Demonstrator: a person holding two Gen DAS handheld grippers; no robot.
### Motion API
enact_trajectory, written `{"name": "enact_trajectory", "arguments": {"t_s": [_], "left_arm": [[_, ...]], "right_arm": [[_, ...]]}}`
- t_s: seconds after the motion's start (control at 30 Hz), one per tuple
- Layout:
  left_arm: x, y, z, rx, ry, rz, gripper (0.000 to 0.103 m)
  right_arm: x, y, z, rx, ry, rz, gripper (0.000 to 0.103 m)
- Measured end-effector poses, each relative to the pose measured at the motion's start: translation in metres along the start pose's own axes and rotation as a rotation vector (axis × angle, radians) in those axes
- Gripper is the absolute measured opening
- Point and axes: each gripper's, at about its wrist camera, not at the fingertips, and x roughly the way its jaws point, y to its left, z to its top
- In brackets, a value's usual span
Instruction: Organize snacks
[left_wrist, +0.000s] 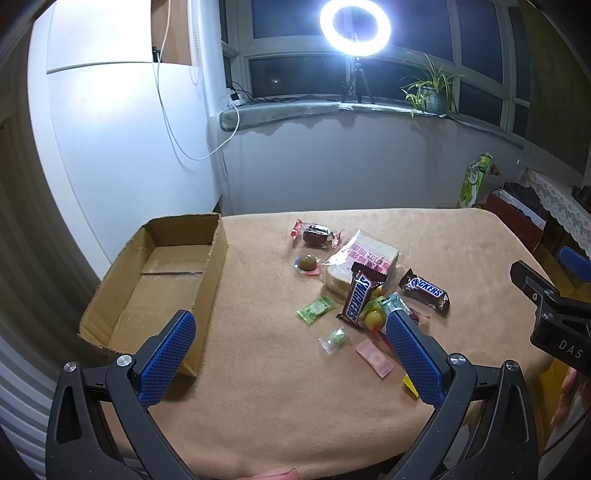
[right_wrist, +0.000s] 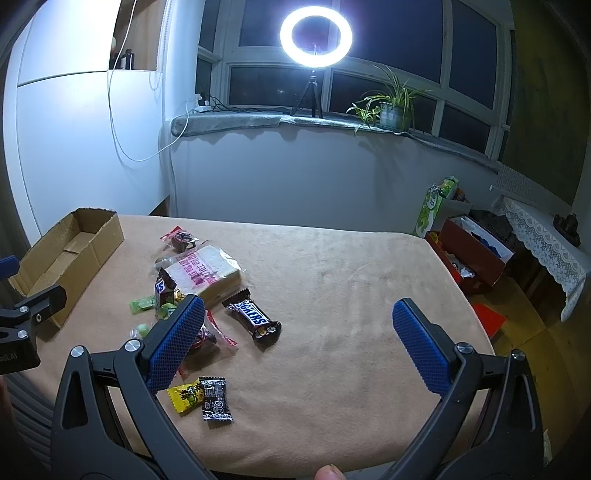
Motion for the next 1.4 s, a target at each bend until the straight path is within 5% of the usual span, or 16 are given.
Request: {"name": "enact_trajectory", "arguments": {"t_s": [1.03,1.4], "left_arm": [[0.005,-0.002,-0.005,-0.001,0.018,-0.01,0.103],[0.033,-0.004,-0.024,-0.013,0.089,-0.04,0.103]], "right_arm": [[0.004,-0.008,-0.009,-0.001,0.036,-0.012,0.103],[0.032,-0.005,-0.042,-0.008,0.159,0.035,0.103]]}}
